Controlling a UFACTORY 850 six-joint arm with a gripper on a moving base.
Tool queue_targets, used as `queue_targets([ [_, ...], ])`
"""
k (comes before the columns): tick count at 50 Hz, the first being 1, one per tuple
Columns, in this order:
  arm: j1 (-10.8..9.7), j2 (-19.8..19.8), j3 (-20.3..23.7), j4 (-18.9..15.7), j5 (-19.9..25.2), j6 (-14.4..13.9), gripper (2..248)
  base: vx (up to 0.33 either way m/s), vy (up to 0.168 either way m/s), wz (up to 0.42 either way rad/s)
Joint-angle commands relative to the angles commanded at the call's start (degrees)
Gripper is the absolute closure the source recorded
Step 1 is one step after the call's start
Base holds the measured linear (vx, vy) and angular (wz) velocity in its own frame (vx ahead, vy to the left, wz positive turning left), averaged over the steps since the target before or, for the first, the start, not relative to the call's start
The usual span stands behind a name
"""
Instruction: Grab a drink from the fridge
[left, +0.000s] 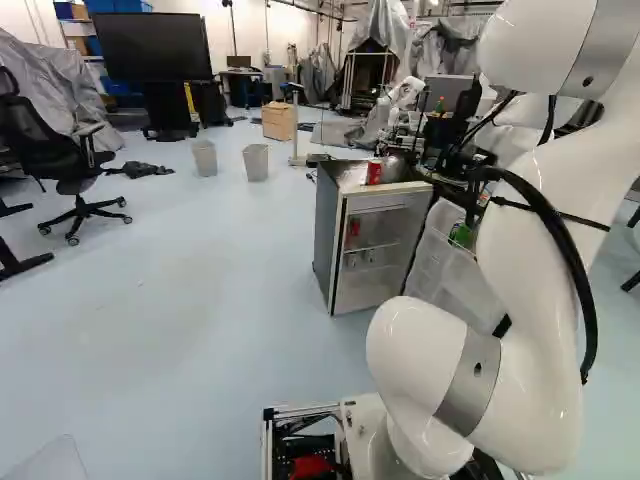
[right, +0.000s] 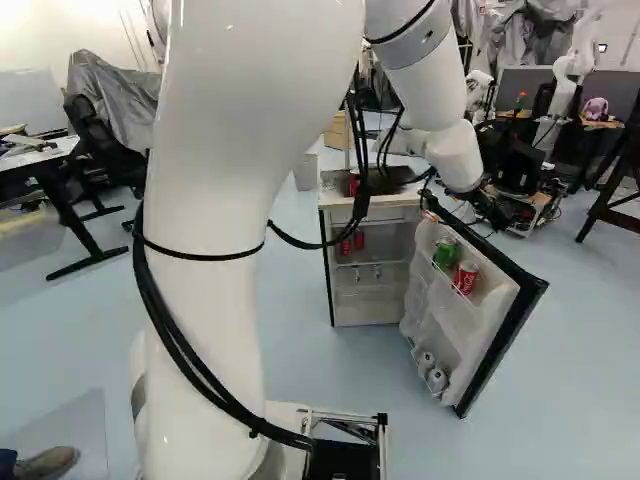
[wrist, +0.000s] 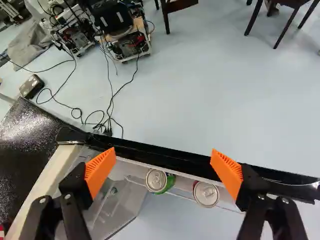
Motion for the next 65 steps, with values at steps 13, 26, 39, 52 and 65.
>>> queue_targets([
  [13, -1.4, -1.8, -2.9, 1.7, -3.8, 0.0, 3, 0.000, 0.000, 0.000],
  [26, -2.8, -4.1, -6.0, 2.9, -6.9, 0.0, 3, 0.000, 0.000, 0.000],
  [39, -4.1, -6.5, -9.1, 3.1, -7.8, 0.0, 3, 0.000, 0.000, 0.000],
  [52, -5.4, -9.0, -12.4, 3.1, -8.1, 0.0, 3, 0.000, 0.000, 0.000],
  [65, -6.6, -11.5, -15.8, 3.1, -10.0, 0.0, 3, 0.000, 0.000, 0.000],
])
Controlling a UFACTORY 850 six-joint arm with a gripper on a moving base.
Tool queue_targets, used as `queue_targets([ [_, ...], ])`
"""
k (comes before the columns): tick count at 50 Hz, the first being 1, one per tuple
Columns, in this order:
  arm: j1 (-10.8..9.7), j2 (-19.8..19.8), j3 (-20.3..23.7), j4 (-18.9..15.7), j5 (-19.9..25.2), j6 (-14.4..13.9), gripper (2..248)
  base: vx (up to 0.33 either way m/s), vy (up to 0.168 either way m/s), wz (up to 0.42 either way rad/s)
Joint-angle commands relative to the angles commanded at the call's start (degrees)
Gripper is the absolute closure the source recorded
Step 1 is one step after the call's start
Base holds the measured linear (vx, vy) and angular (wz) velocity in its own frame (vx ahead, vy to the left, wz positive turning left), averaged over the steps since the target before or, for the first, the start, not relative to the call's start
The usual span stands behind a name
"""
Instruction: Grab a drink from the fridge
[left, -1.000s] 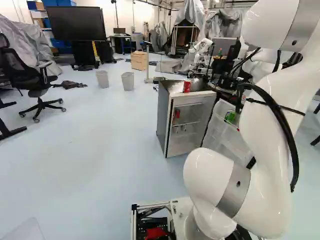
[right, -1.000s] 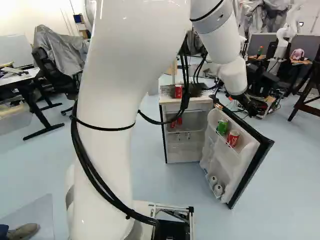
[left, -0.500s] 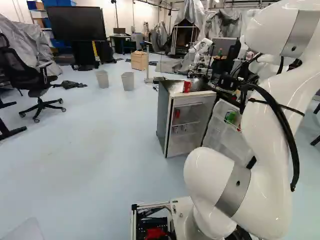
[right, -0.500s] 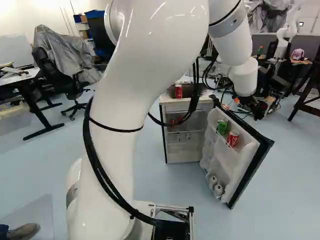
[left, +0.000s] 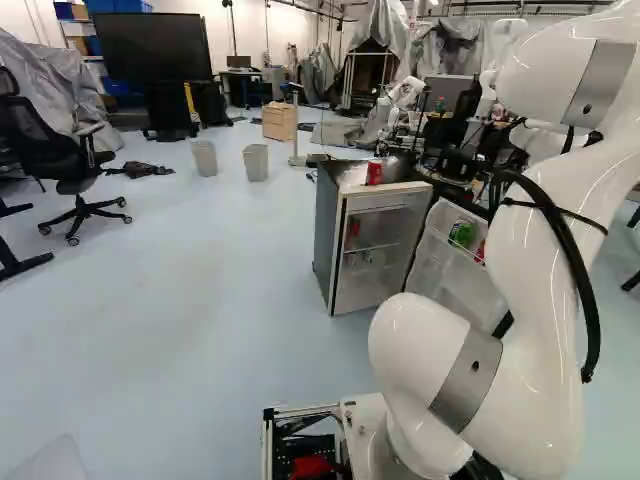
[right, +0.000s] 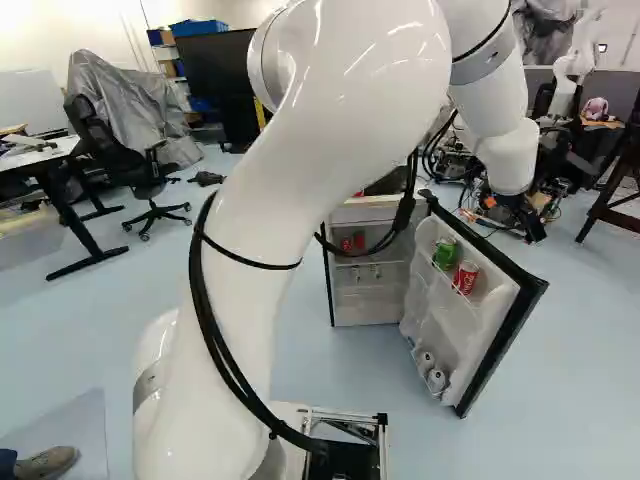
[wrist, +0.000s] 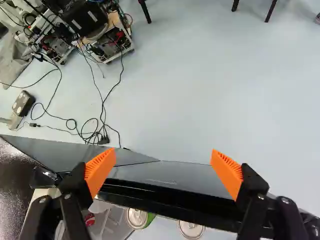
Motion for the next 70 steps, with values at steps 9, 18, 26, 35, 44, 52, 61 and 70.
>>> queue_targets([
  [9, -0.8, -1.8, -2.4, 0.0, -1.7, 0.0, 3, 0.000, 0.000, 0.000],
  [18, -1.4, -3.4, -4.2, 0.0, -3.4, 0.0, 3, 0.000, 0.000, 0.000],
  [26, -1.5, -4.5, -4.7, 0.0, -4.9, 0.0, 3, 0.000, 0.000, 0.000],
  [35, -1.5, -5.7, -5.1, 0.0, -6.7, 0.0, 3, 0.000, 0.000, 0.000],
  [44, -1.5, -6.9, -5.5, 0.0, -8.3, 0.0, 3, 0.000, 0.000, 0.000],
  [52, -1.5, -7.3, -5.6, 0.0, -9.7, 0.0, 3, 0.000, 0.000, 0.000],
  [61, -1.5, -7.3, -5.6, 0.0, -11.2, 0.0, 3, 0.000, 0.000, 0.000],
  [70, -1.7, -6.9, -5.0, 0.0, -12.7, 0.0, 3, 0.000, 0.000, 0.000],
])
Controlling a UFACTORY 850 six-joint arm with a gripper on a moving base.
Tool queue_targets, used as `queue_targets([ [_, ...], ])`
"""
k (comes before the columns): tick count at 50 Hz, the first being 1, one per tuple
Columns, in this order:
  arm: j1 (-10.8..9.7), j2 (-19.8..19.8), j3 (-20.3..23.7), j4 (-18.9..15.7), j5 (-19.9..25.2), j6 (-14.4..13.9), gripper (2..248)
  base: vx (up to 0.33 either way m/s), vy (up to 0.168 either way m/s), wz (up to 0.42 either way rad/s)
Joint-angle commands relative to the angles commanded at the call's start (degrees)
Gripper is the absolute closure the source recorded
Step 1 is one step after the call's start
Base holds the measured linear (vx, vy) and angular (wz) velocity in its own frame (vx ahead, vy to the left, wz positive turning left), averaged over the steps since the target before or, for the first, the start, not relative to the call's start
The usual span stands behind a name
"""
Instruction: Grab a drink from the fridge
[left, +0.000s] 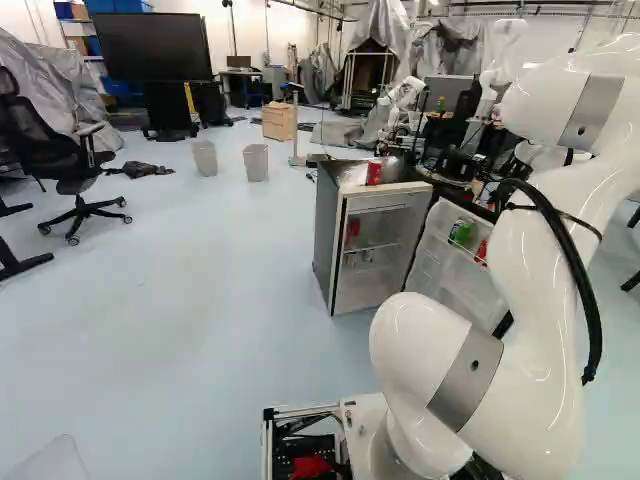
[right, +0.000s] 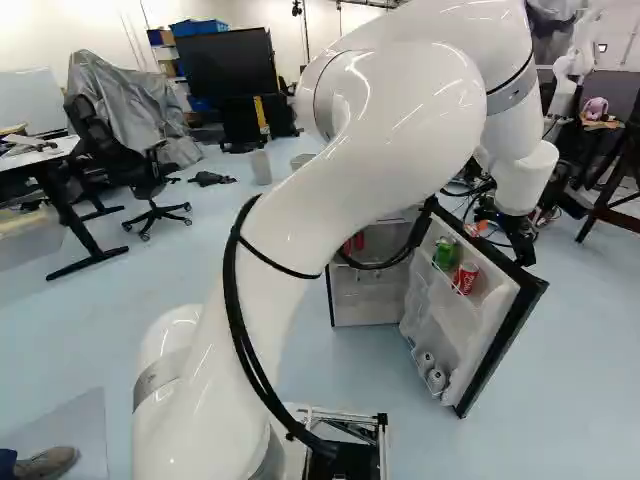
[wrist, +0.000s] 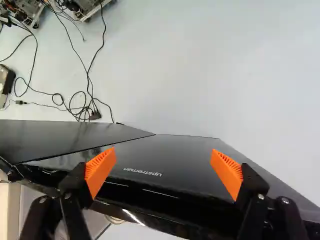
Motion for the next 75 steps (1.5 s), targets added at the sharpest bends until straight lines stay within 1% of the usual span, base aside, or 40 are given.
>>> queue_targets([
  [25, -0.6, 1.6, 2.4, 0.0, -3.3, 0.0, 3, 0.000, 0.000, 0.000],
  [47, -0.9, 3.4, 5.0, 0.0, -3.5, 0.0, 3, 0.000, 0.000, 0.000],
  [75, -0.6, 7.0, 10.3, 0.0, -3.5, 0.0, 3, 0.000, 0.000, 0.000],
])
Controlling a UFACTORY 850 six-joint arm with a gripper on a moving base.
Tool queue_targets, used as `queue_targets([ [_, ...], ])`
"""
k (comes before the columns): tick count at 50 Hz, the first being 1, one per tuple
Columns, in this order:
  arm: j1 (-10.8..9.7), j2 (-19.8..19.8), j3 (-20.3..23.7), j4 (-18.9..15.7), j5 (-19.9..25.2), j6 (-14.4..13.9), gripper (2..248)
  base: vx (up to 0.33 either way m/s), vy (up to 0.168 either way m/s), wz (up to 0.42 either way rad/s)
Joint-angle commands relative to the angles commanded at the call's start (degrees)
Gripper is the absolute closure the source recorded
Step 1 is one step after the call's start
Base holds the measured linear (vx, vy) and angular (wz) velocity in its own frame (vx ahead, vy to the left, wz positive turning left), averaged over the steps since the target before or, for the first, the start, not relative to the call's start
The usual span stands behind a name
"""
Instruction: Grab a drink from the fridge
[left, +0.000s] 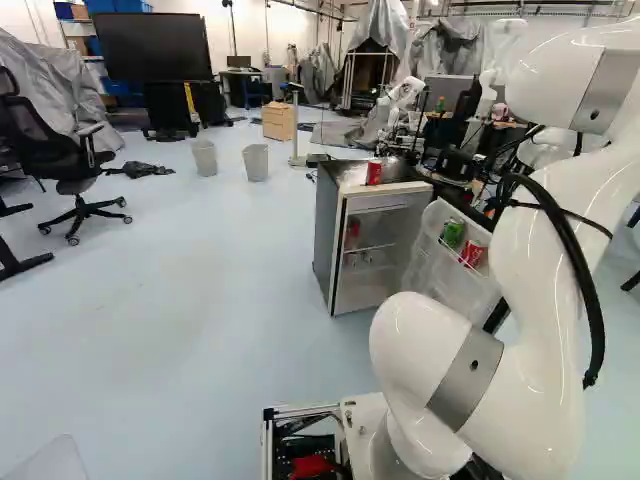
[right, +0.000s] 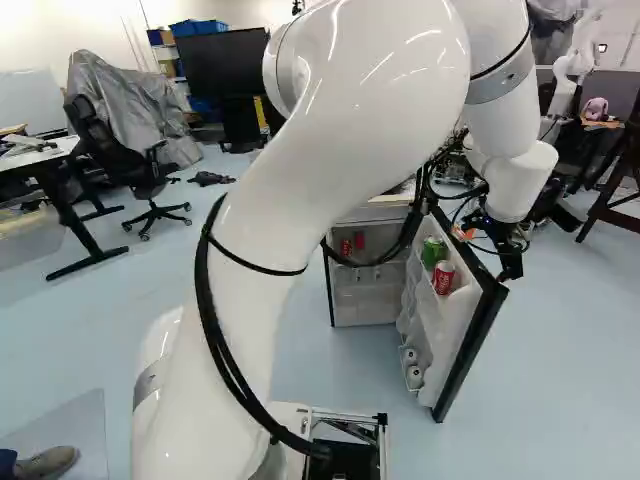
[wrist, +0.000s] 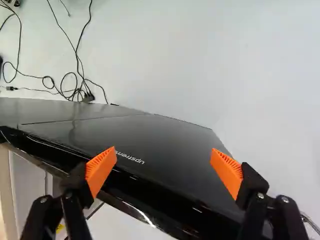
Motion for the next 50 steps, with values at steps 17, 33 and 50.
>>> queue_targets([
  [17, 0.7, 2.1, 3.1, 0.0, 0.0, 0.0, 3, 0.000, 0.000, 0.000],
  [33, 1.6, 4.1, 5.9, 0.0, 0.0, 0.0, 3, 0.000, 0.000, 0.000],
  [50, 2.6, 6.2, 8.8, 0.0, 0.0, 0.0, 3, 0.000, 0.000, 0.000],
])
